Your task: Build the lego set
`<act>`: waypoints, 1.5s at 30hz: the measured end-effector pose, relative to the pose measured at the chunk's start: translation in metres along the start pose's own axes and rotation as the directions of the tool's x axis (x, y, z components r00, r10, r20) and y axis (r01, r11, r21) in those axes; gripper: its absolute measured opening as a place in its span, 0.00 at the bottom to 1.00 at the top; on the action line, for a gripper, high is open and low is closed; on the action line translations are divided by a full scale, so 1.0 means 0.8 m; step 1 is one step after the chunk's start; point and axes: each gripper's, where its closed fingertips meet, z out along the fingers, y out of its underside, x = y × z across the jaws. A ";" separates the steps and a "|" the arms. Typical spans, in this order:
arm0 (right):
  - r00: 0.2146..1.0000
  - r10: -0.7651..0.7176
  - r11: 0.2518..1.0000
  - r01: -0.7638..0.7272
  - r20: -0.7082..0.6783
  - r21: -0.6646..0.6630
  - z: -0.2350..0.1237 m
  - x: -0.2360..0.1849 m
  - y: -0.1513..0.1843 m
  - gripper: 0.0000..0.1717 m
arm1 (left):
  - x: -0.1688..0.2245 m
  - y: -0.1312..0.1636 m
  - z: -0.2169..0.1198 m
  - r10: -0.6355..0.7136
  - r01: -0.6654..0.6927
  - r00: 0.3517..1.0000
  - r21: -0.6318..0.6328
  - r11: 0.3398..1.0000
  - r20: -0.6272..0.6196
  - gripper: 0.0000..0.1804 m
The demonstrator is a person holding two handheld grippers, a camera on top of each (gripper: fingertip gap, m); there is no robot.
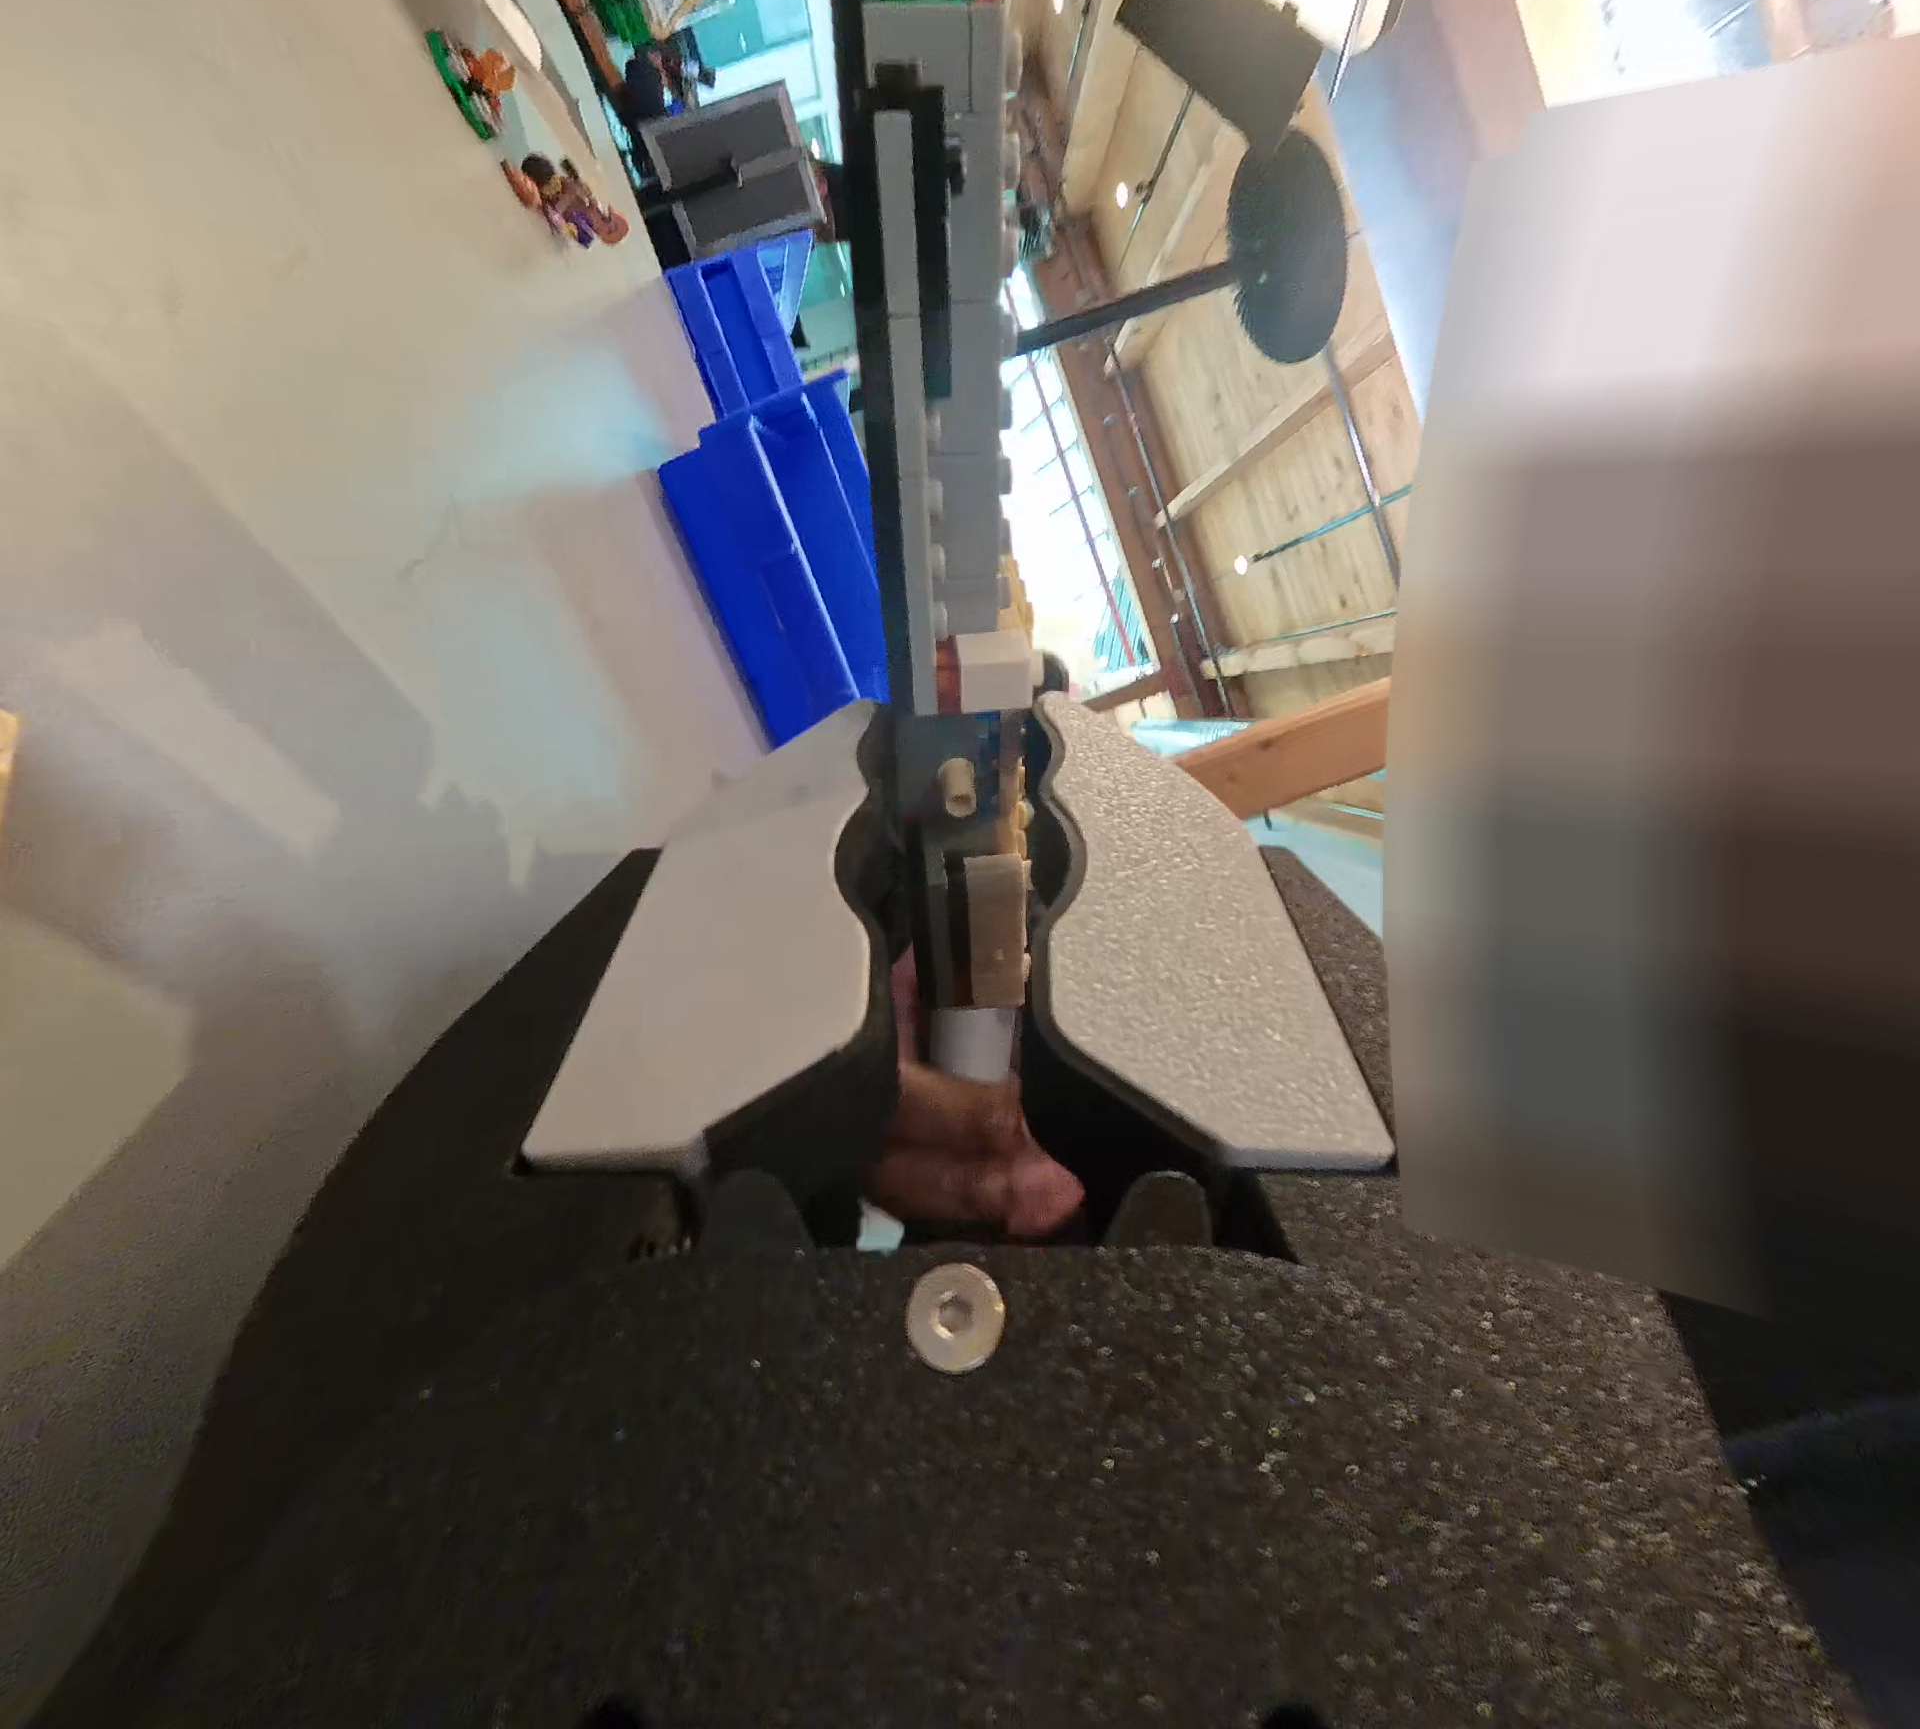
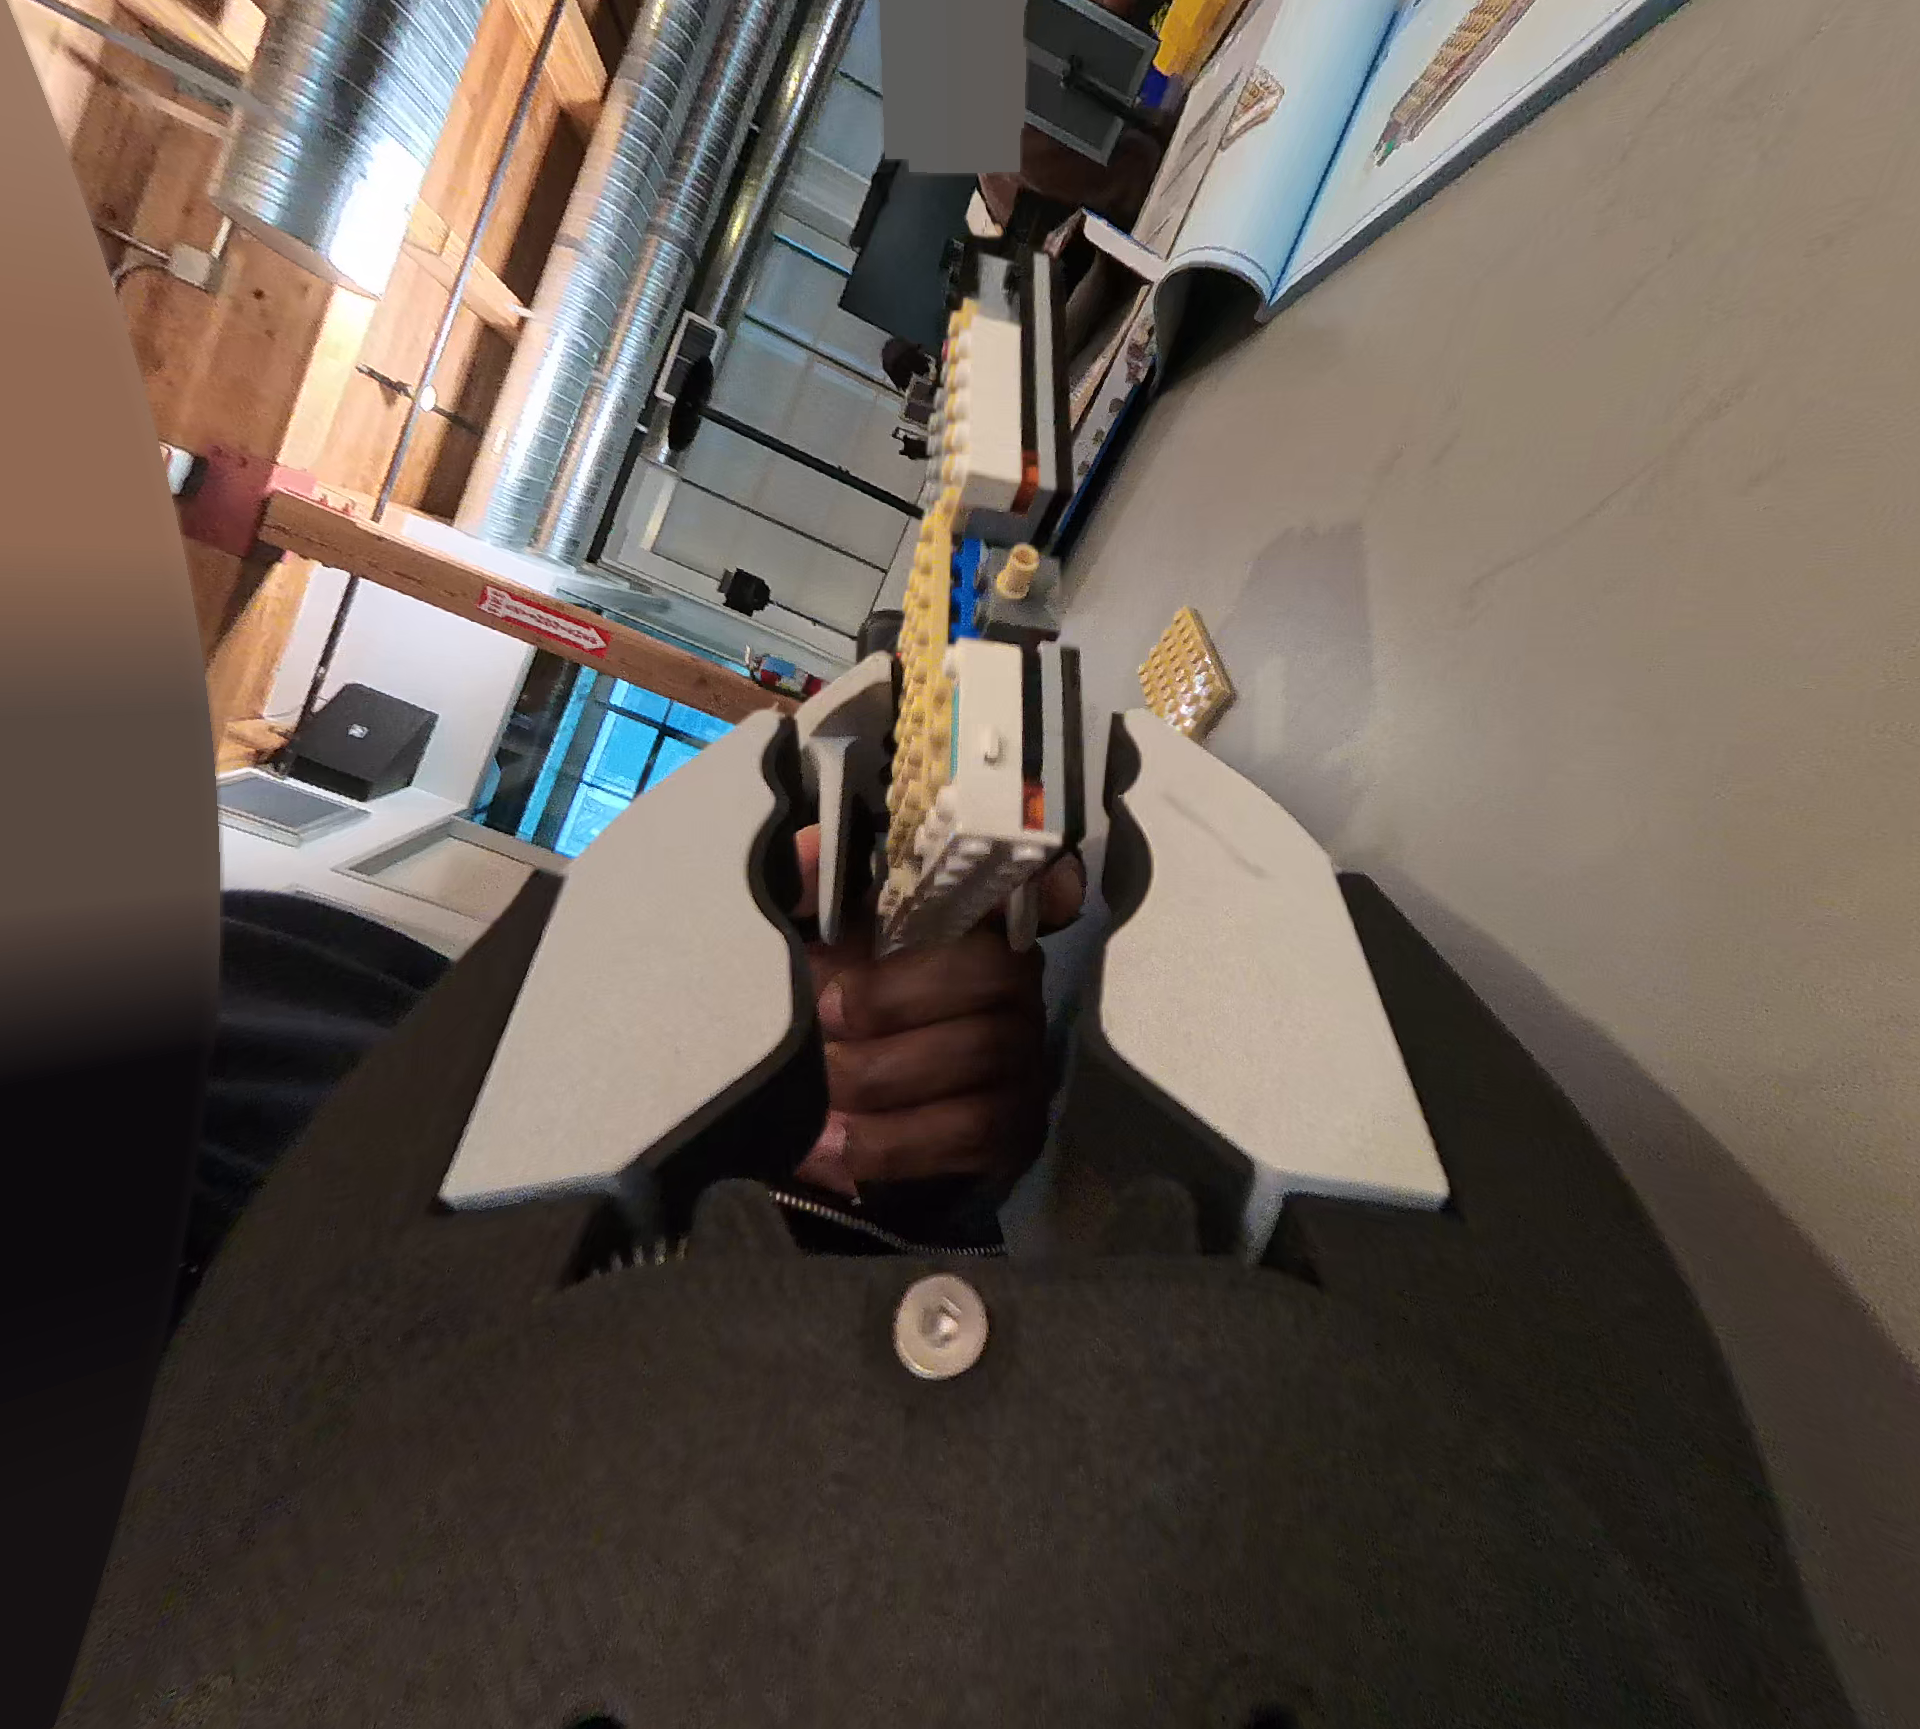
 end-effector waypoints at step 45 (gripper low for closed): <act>0.987 0.078 0.978 -0.048 0.138 -0.203 -0.014 -0.002 0.021 0.14 | 0.006 0.048 -0.007 0.057 -0.055 0.998 -0.360 0.931 -0.007 0.15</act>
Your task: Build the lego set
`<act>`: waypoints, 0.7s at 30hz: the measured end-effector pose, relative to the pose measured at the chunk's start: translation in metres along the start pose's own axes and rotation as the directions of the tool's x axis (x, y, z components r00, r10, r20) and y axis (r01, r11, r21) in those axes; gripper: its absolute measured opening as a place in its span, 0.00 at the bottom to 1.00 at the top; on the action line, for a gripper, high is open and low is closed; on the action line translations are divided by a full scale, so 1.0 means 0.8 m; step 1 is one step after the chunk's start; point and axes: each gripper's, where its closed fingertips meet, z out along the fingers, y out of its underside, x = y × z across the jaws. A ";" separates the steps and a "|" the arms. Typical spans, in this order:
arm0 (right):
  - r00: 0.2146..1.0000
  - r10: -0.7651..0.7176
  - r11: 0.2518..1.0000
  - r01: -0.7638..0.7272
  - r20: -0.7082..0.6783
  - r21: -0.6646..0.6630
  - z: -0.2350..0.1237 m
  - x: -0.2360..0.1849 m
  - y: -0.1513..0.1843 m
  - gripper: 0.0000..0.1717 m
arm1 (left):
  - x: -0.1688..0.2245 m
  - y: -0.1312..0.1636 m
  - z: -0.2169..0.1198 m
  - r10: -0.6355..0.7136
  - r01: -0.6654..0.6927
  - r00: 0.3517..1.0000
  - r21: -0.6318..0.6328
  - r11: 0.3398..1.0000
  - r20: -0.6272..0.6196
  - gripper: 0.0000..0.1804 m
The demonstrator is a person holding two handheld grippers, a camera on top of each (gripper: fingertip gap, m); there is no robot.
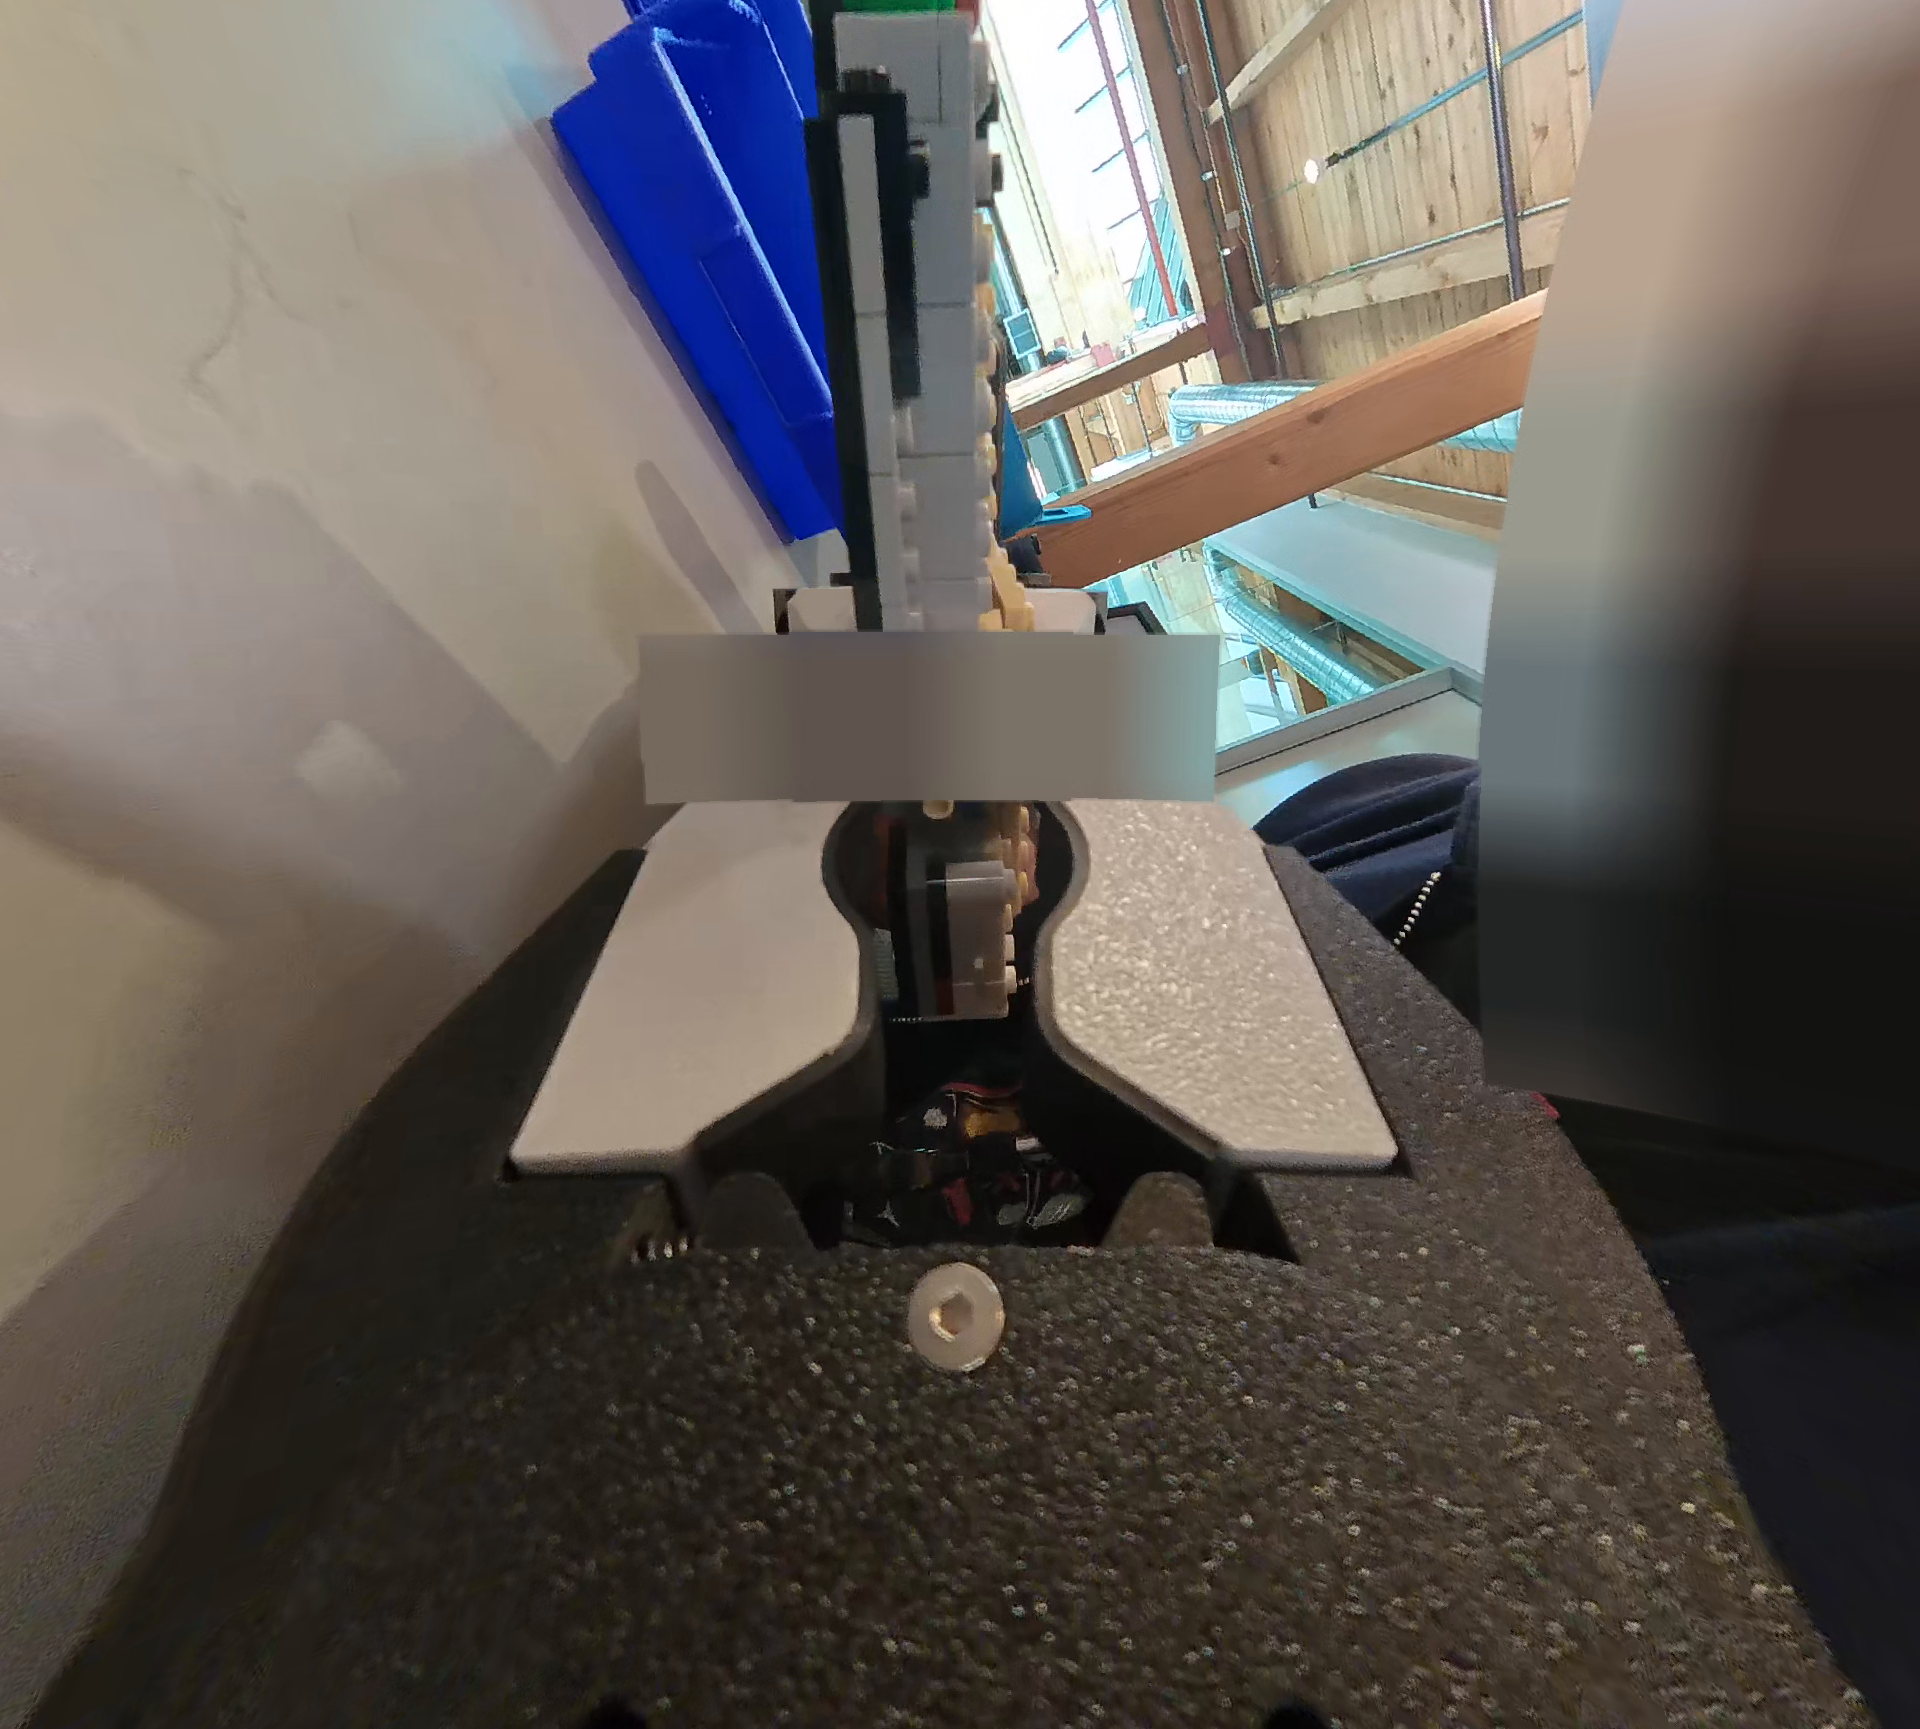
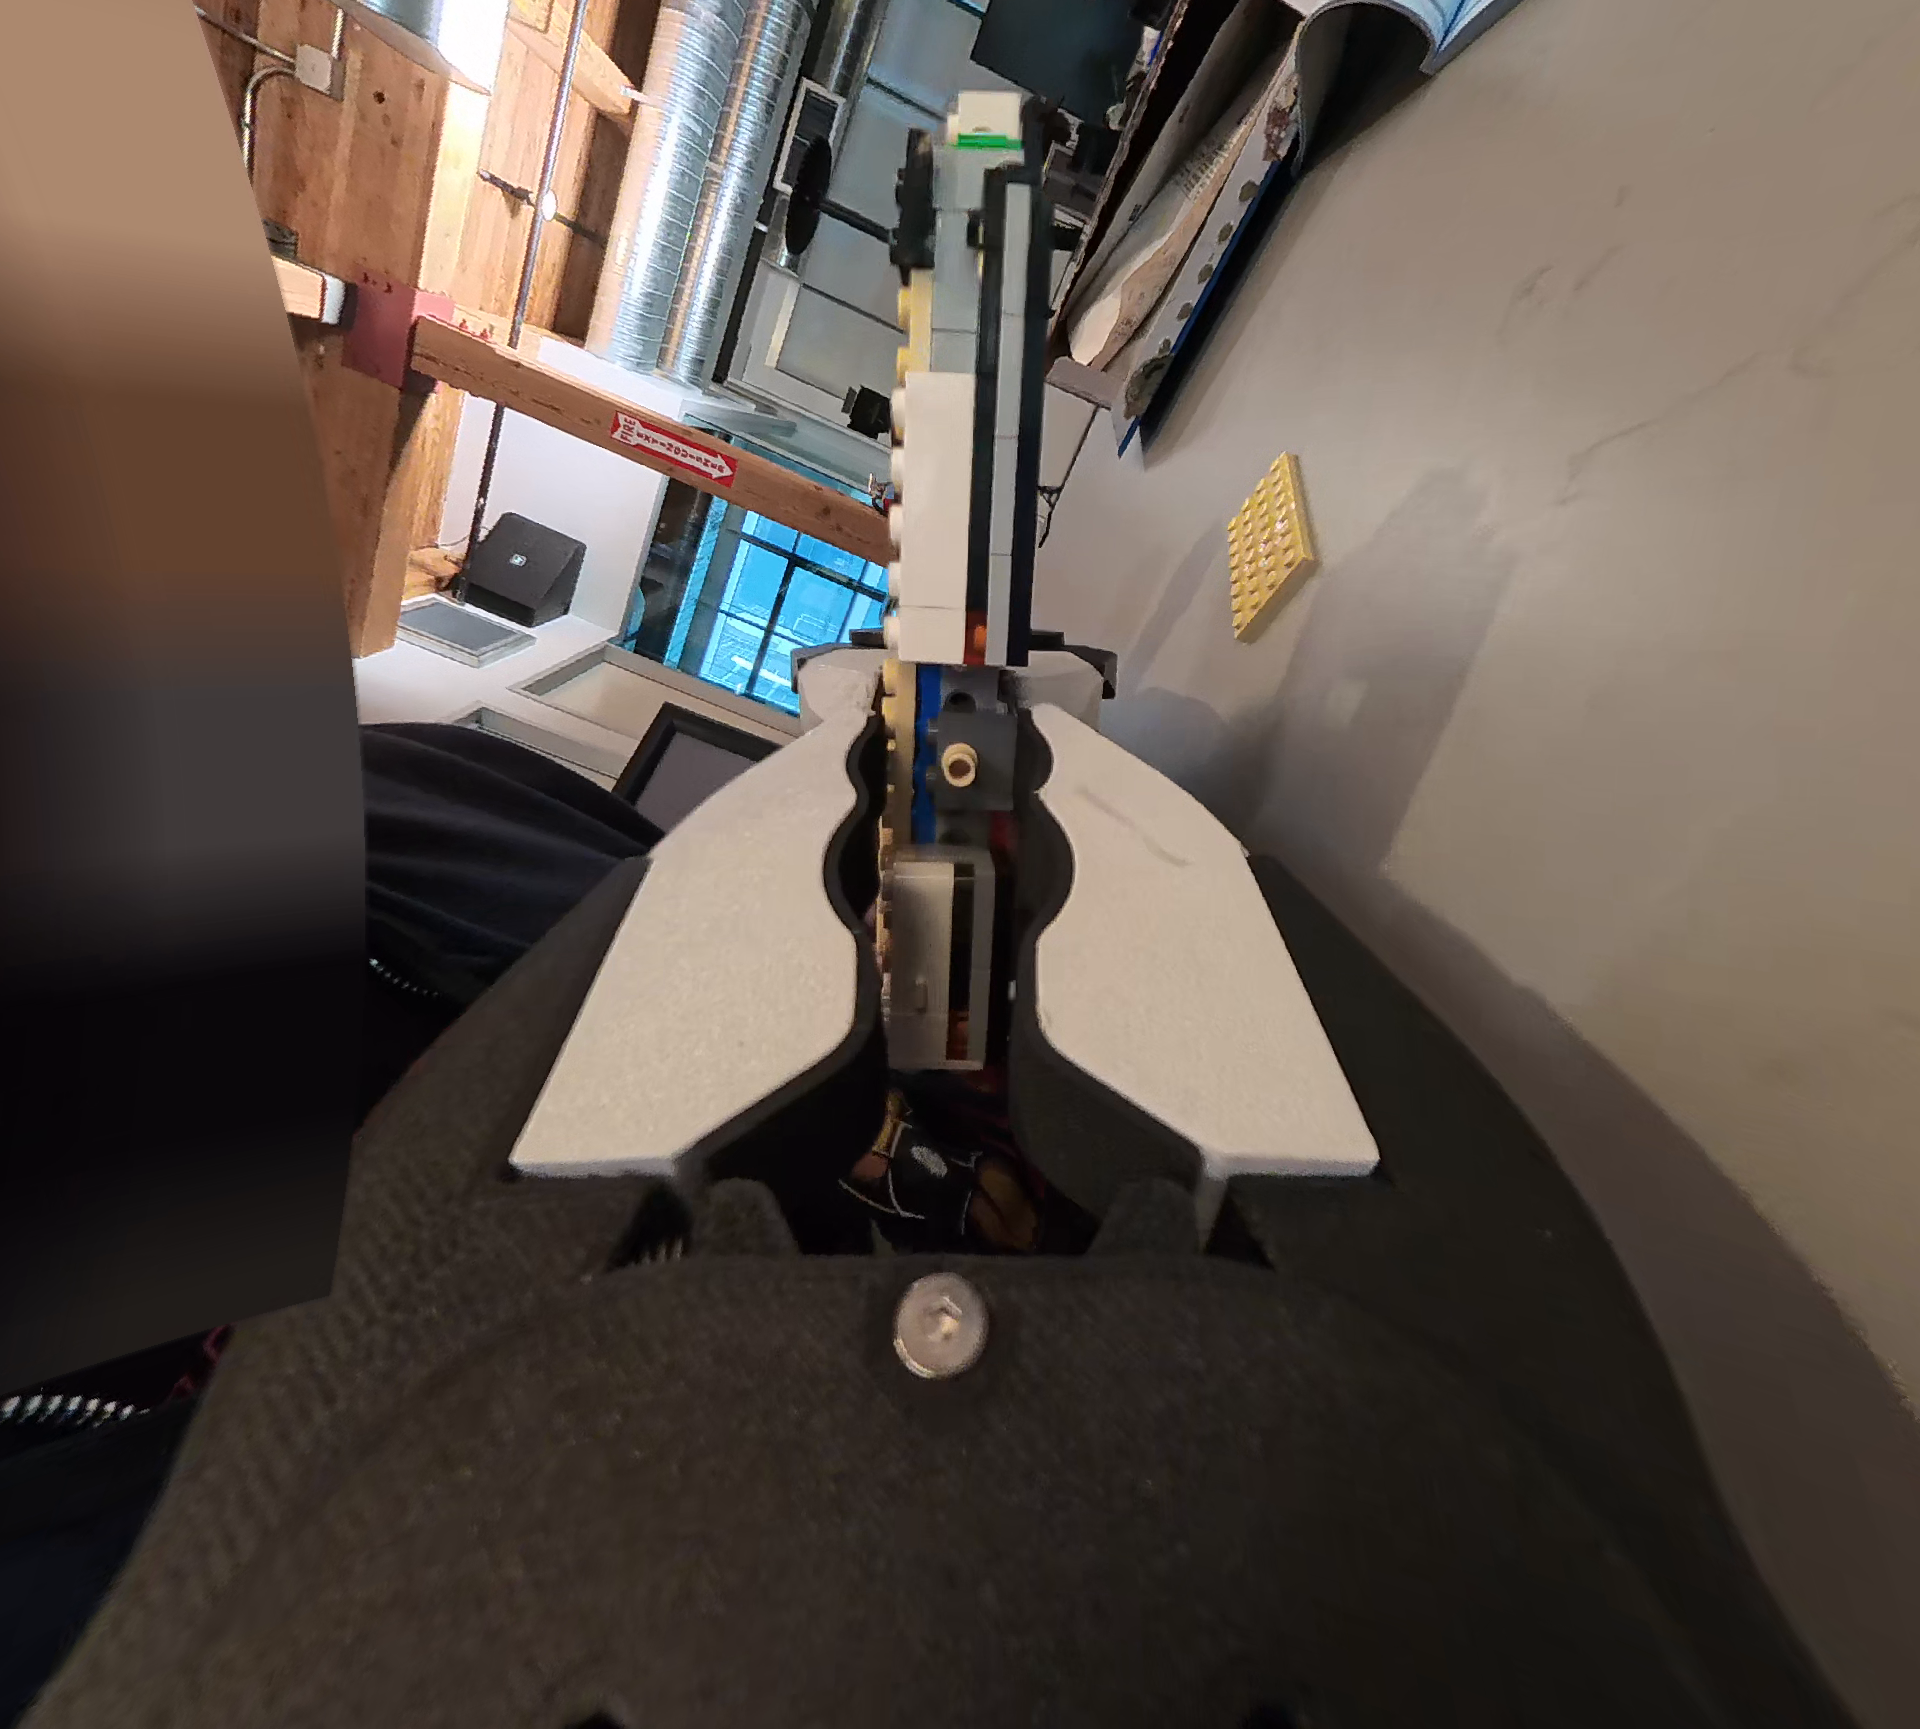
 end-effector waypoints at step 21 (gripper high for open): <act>0.998 0.043 0.999 -0.041 -0.039 0.031 0.001 0.005 -0.002 0.15 | -0.007 -0.017 -0.006 -0.115 0.115 0.993 0.121 0.986 -0.009 0.12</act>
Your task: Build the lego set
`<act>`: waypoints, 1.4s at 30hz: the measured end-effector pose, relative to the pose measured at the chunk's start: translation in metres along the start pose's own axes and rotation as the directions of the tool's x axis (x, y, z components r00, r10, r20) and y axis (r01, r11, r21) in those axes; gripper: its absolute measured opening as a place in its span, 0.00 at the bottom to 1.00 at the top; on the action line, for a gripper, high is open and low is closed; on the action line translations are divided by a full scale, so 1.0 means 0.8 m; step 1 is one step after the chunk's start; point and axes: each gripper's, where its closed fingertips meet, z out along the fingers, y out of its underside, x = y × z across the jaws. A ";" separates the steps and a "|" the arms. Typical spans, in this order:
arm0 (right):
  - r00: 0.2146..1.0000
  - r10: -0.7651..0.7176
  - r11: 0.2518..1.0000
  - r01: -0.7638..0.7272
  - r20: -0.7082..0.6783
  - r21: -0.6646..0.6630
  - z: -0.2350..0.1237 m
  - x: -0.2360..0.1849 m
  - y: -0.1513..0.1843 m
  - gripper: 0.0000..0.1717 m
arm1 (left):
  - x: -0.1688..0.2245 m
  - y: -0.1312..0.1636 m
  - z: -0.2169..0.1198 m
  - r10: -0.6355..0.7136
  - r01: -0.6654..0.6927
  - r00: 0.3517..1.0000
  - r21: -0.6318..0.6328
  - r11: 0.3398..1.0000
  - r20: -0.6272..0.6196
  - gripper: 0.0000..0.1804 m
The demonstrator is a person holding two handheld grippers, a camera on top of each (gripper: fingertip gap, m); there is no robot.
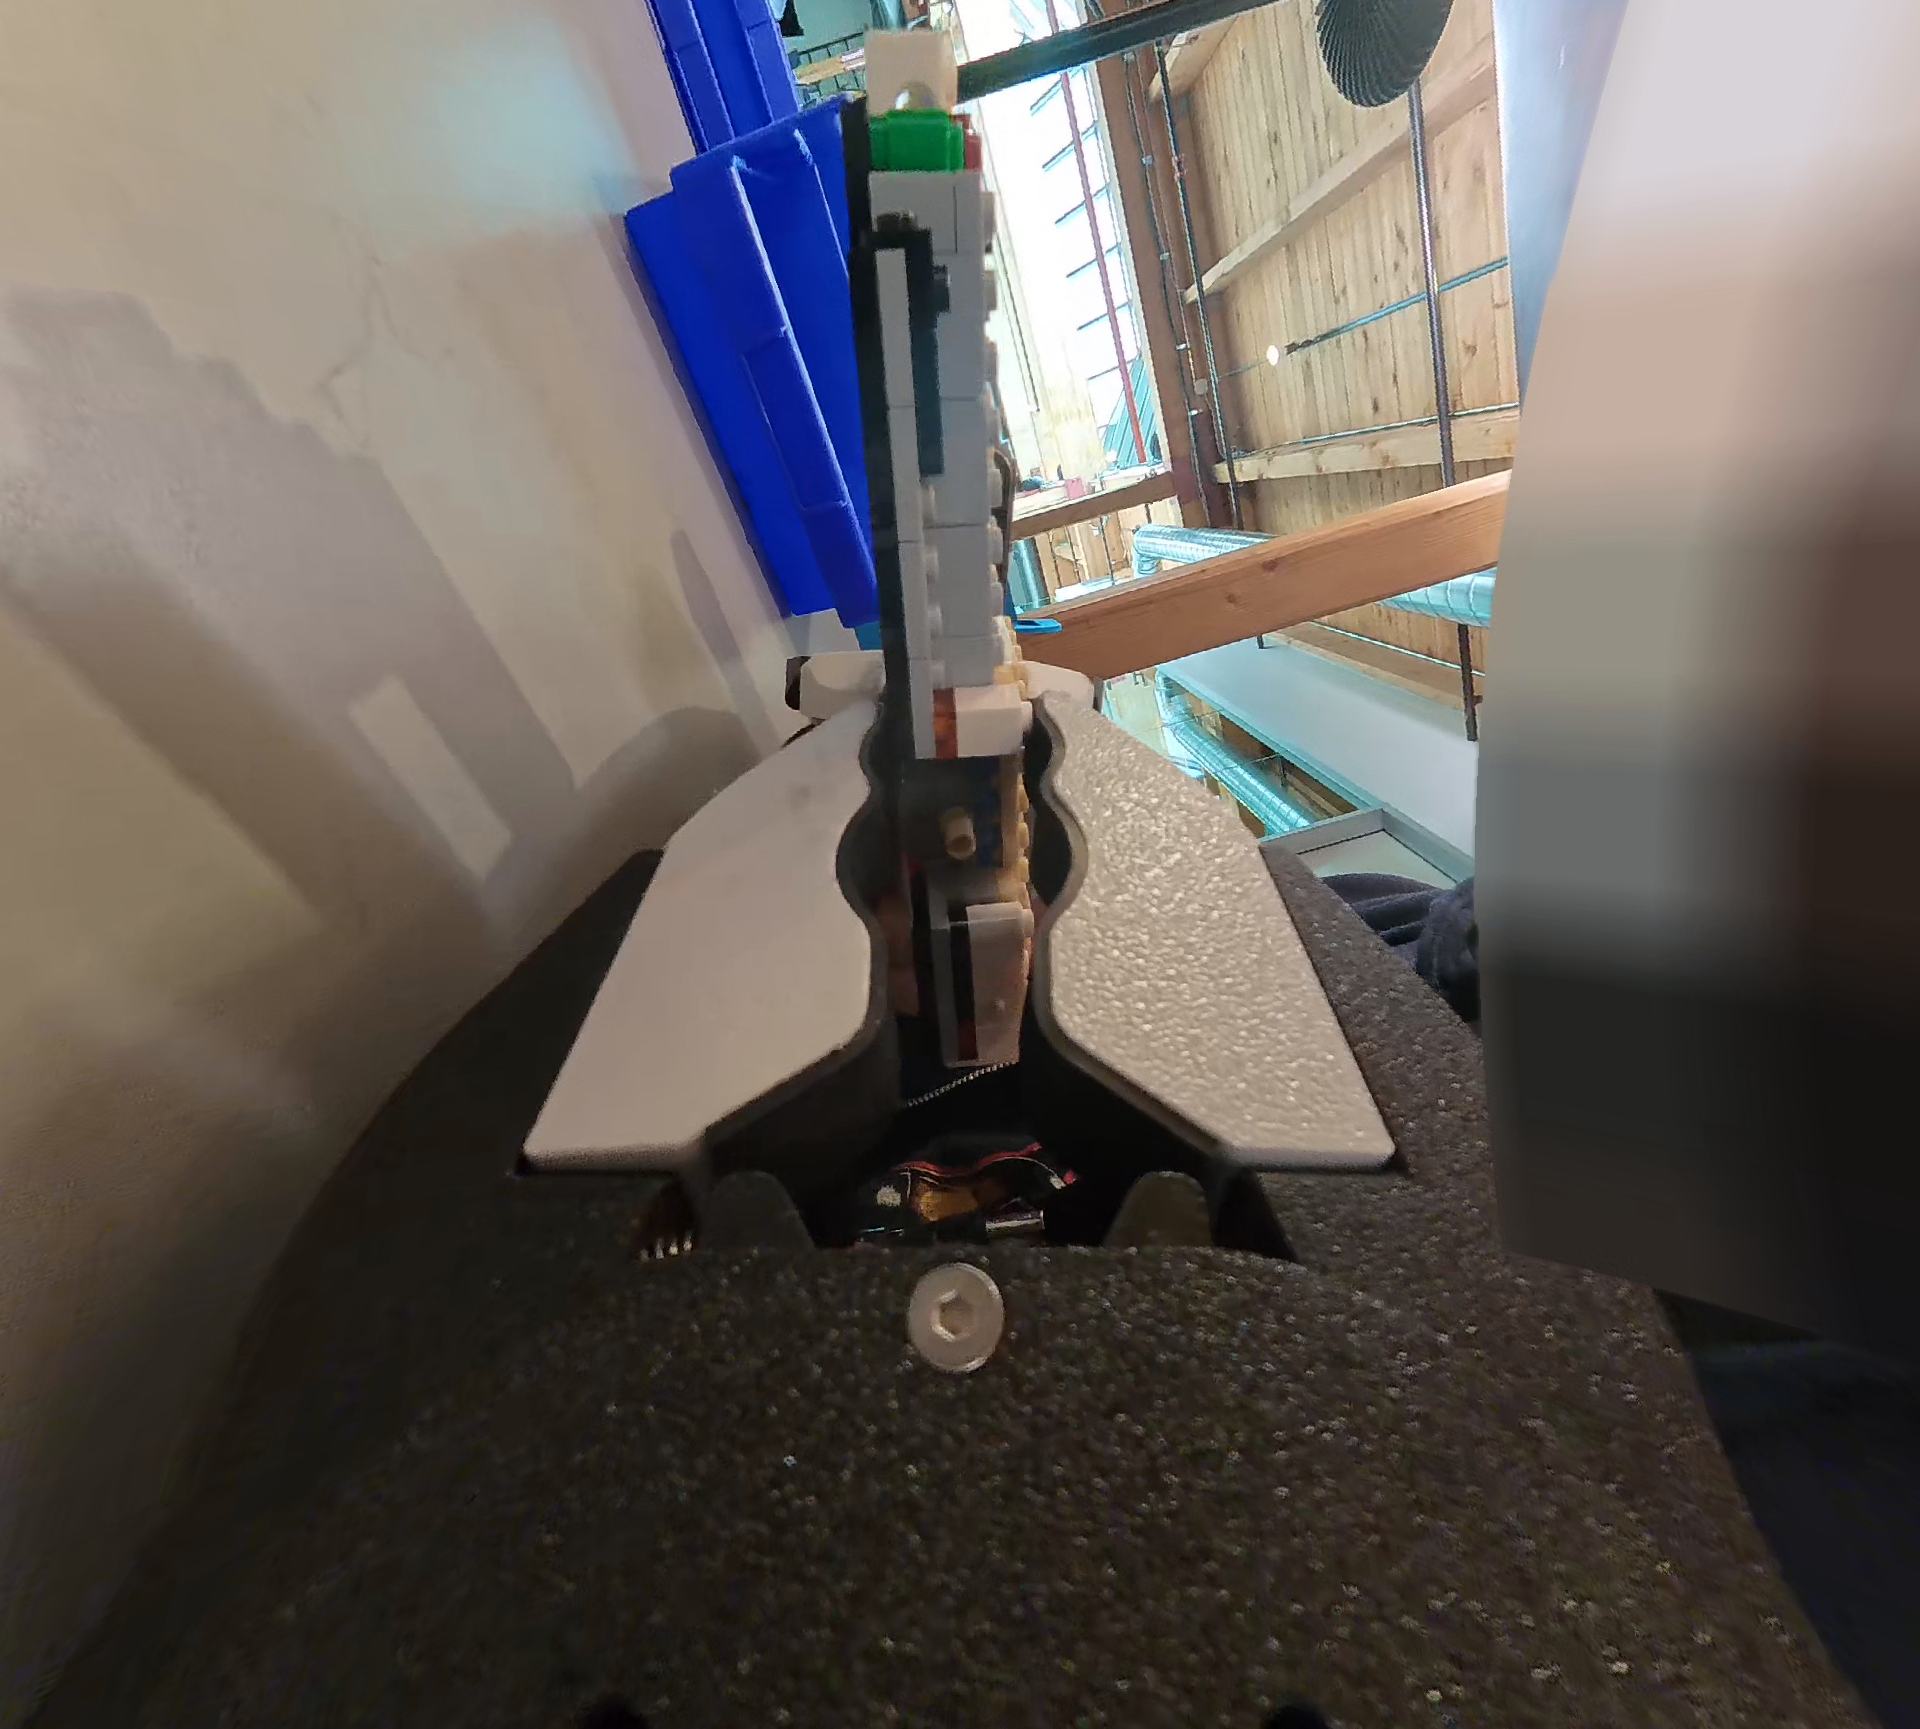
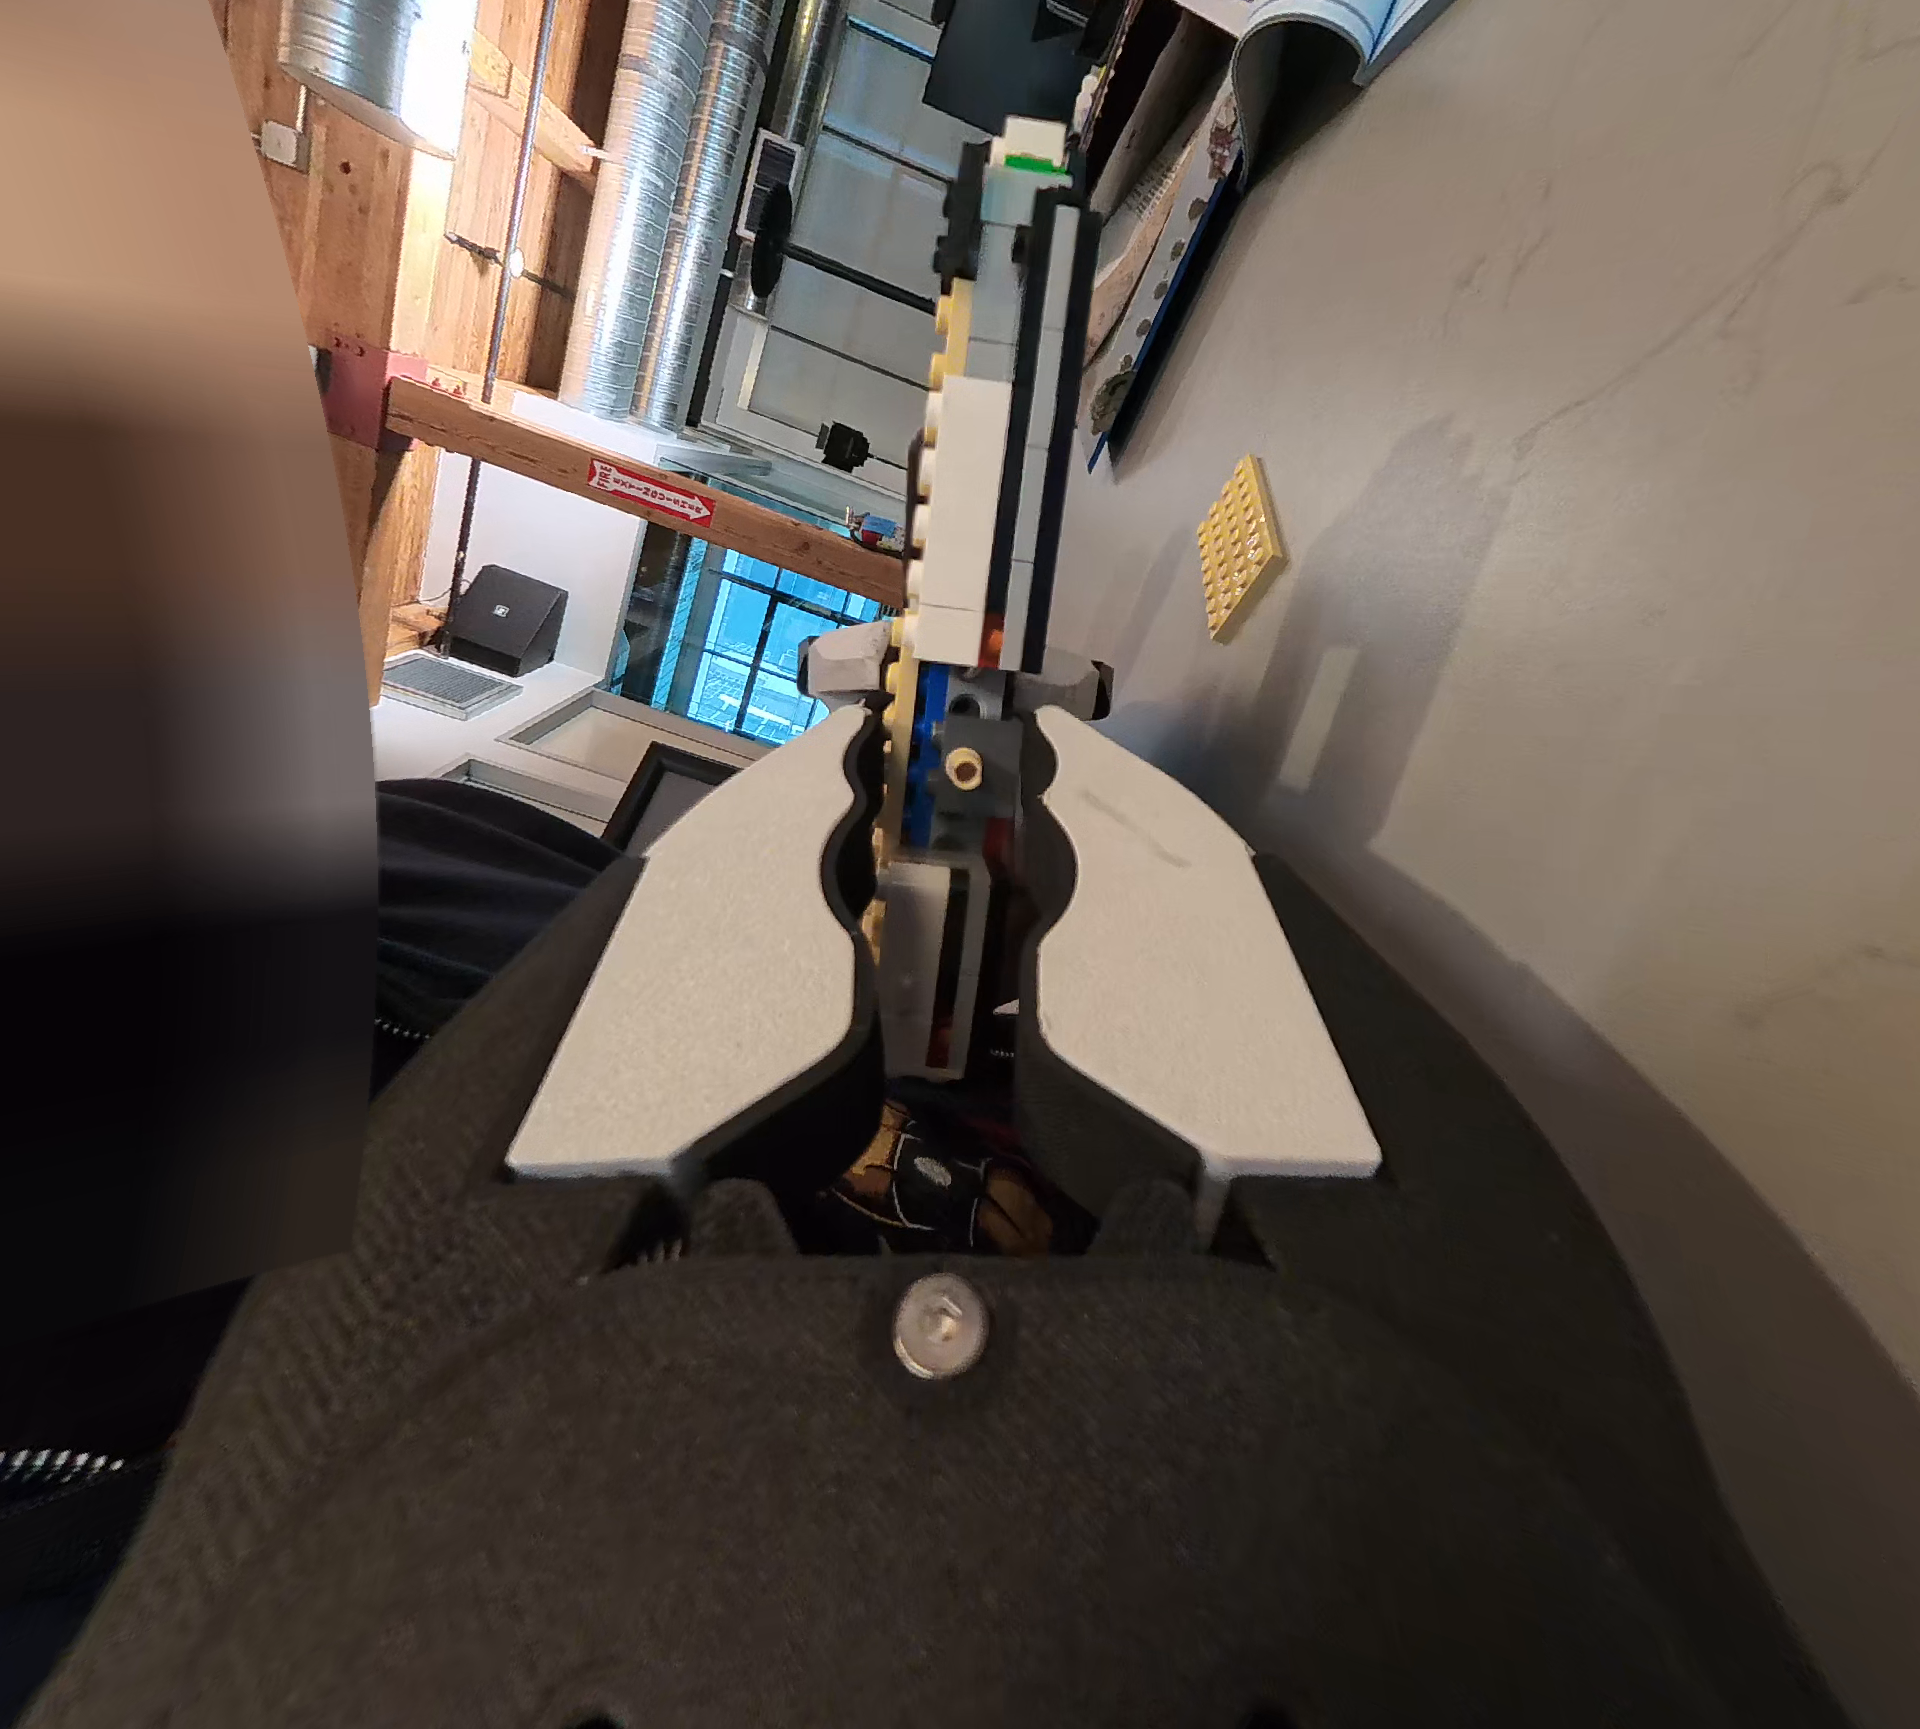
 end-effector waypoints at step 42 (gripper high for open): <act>0.998 -0.043 0.999 0.045 0.036 -0.031 -0.003 -0.009 0.002 0.19 | 0.010 0.019 0.000 0.100 -0.104 0.994 -0.096 0.990 -0.042 0.12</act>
